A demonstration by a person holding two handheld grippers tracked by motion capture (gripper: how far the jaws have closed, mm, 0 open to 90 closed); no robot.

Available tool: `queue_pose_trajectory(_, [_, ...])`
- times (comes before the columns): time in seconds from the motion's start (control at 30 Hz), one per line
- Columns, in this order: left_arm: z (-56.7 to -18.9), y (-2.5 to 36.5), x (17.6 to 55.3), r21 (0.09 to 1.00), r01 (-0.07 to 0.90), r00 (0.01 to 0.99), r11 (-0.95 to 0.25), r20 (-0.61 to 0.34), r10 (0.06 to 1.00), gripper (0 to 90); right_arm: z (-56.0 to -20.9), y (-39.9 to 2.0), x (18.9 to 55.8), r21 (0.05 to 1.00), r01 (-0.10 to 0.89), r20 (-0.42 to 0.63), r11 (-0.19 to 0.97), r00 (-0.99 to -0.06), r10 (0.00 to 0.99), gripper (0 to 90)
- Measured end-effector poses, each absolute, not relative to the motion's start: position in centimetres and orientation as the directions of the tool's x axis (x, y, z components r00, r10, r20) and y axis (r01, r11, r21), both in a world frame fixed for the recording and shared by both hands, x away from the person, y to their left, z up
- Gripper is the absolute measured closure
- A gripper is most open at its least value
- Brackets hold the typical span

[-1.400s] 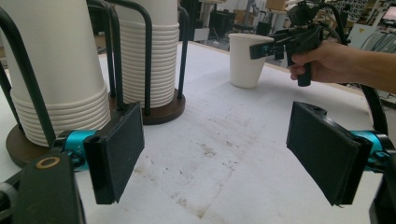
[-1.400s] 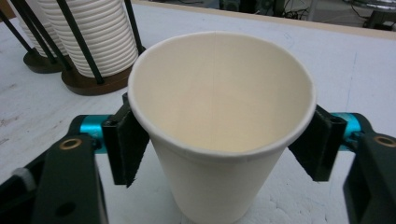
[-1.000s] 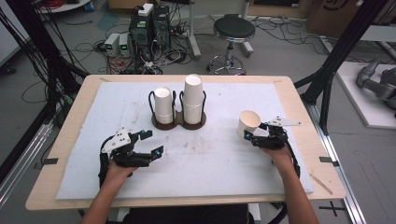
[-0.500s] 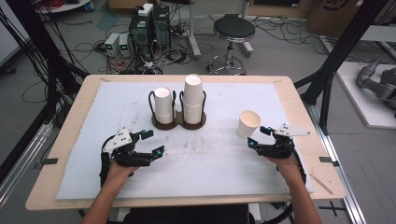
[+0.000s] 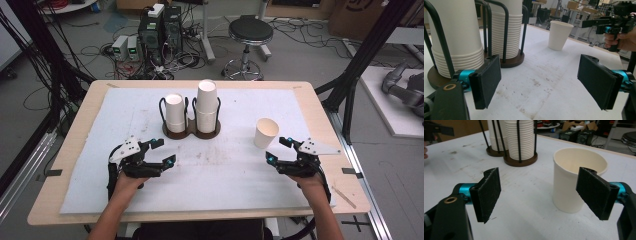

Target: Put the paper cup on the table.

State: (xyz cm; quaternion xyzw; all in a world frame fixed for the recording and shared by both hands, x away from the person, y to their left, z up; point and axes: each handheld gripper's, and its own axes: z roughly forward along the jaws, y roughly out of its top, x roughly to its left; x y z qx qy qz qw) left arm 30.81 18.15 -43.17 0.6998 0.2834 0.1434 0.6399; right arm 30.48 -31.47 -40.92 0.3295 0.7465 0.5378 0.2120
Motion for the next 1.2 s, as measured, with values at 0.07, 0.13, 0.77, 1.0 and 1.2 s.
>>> queue_pose_trajectory(0.07, [-43.0,18.1,30.8,0.978,0.210,0.798,-0.016,-0.162,0.580,19.2,-40.7,-31.2,30.2,0.945,0.248,0.025,0.214,-0.707,0.707,20.6])
queue_pose_trajectory(0.13, [-42.9,18.1,30.8,0.978,0.206,0.800,-0.019,-0.157,0.579,19.2,-40.4,-31.0,29.9,0.945,0.241,0.022,0.222,-0.722,0.691,20.6])
queue_pose_trajectory(0.77, [-42.5,18.7,30.0,0.983,0.183,0.800,-0.007,-0.145,0.583,19.2,-39.6,-30.3,28.8,0.954,0.209,0.020,0.213,-0.756,0.654,20.6])
queue_pose_trajectory(1.0, [-42.6,18.8,29.9,0.983,0.182,0.798,-0.004,-0.145,0.584,19.2,-39.5,-30.1,28.6,0.954,0.210,0.017,0.216,-0.754,0.657,20.5])
queue_pose_trajectory(1.2, [-42.4,18.8,29.8,0.984,0.178,0.799,-0.002,-0.144,0.584,19.2,-39.5,-30.2,28.6,0.953,0.207,0.012,0.220,-0.753,0.658,20.6])
